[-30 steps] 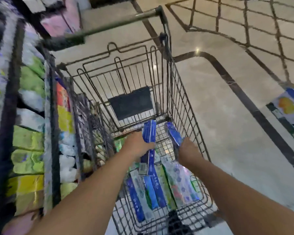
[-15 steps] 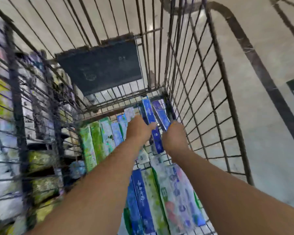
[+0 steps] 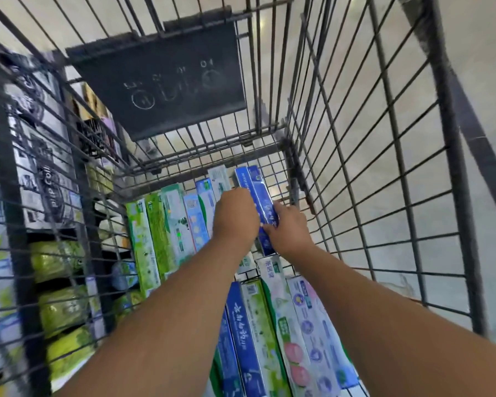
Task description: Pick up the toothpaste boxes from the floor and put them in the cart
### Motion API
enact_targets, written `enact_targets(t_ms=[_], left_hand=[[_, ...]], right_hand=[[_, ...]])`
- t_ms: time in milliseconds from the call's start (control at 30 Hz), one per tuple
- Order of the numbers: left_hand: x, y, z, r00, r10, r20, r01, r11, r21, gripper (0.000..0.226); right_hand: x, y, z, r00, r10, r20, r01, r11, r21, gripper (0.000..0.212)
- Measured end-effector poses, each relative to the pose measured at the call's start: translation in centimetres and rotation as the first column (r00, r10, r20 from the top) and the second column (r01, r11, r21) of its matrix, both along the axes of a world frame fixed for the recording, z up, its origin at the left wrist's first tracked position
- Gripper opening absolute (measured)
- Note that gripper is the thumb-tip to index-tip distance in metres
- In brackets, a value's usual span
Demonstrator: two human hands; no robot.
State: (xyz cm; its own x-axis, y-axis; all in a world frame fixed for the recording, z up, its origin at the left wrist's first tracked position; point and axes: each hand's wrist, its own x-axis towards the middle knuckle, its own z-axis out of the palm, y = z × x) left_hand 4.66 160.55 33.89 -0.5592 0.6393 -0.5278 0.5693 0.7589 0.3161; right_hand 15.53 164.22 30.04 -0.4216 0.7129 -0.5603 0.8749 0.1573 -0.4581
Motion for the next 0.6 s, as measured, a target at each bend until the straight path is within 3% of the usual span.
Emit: enact_targets(t_ms=[67,233,400,500,600], left_hand=[[-0.1,-0.7,-0.1,0.999,-0.001,-0.033,0.002,0.999,0.034,0.011],[-0.8,-2.7,0.2,0.999,0.019,0.037,-0.020,0.999,0.050,0.004],[-2.4,-5.7,4.6,0.991,-0.053,0.119,0.055,0.998,-0.013,0.018],[-4.1,-7.5,10.1,0.966,-0.192,0.175,0.216,0.968,-0.128,0.030],[-5.7,-8.7,17.2,0.941,-0.314,0.124,0.335,0.915,-0.225,0.046]], right_hand=[[0.2,-0.2,-0.2,0.999,0.002,-0.037,-0.003,1.000,-0.031,0.037],[0.1,-1.0,0.0,0.998,0.018,-0.064,-0.023,0.995,-0.092,0.044],[-0.1,-1.3,3.7,0.989,0.114,0.098,-0.111,0.993,-0.033,0.042],[0.1,-0.7,9.1,0.956,0.241,0.167,-0.246,0.969,0.005,0.047],[0.2,-0.1,16.9,0.897,0.379,0.227,-0.405,0.911,0.079,0.047]])
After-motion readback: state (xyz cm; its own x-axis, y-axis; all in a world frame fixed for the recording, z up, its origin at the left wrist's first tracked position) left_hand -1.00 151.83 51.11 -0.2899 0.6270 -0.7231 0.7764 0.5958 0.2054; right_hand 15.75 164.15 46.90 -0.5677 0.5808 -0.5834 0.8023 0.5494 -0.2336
